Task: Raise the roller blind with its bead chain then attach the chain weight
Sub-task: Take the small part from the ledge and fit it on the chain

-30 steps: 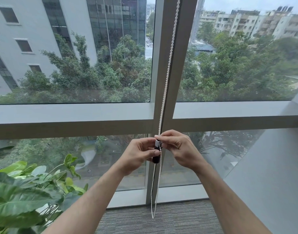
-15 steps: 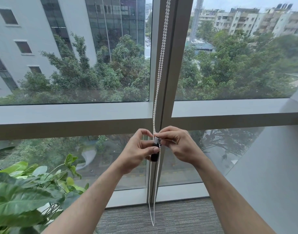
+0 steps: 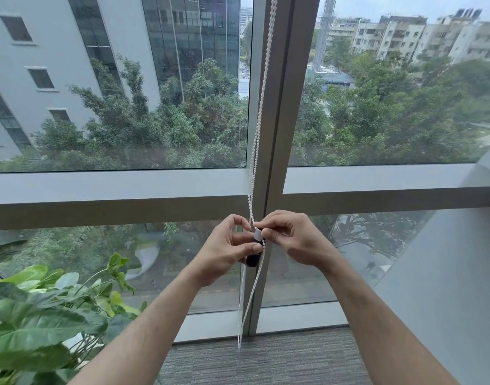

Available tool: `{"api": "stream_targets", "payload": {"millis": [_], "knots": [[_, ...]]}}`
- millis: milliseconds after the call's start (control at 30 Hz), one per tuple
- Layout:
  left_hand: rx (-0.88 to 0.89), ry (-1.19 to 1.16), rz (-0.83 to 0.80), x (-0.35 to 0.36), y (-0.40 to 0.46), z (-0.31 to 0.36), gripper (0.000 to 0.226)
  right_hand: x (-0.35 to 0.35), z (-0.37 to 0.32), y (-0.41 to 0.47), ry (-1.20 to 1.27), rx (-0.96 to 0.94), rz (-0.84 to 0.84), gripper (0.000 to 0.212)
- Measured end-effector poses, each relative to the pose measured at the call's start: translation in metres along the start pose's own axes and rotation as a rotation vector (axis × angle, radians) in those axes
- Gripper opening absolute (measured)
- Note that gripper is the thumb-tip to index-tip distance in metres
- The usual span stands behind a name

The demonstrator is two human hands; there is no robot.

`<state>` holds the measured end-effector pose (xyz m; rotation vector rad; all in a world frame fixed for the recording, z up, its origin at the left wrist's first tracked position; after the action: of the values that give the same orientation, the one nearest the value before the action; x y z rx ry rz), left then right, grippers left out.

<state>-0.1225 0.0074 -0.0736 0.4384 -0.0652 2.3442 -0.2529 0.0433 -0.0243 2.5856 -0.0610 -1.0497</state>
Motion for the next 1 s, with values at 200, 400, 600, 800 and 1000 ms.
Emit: {"api": "stream_targets", "payload": {"millis": [200,400,600,800,1000], "knots": [[0.017,0.048,0.086,-0.003,0.003,0.001,0.031,-0.003,-0.005,0.004,-0.13,0.007,0.016,0.016],[0.042,0.078,0.185,-0.007,0.006,-0.001,0.03,-0.002,-0.012,0.005,-0.229,0.028,0.142,0.013],[0.086,0.15,0.251,-0.014,0.006,-0.003,0.033,0.003,-0.013,0.007,-0.264,0.066,0.172,0.01],[0.102,0.199,0.244,-0.017,0.006,-0.003,0.031,0.007,-0.008,0.006,-0.235,0.052,0.149,0.011],[0.043,0.018,0.171,-0.013,0.005,-0.01,0.031,0.019,0.022,-0.008,0.08,0.229,0.189,0.035]]}}
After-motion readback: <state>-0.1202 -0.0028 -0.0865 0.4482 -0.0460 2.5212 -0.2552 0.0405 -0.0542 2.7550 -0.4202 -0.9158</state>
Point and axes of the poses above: each hand's wrist, its own y-axis towards the middle knuckle, its own x-axis out of the palm, z = x × y, the point moved 8 cm from there along y, towards the middle knuckle, and after that the axes turned 11 degrees about -y, right-handed, at the moved point
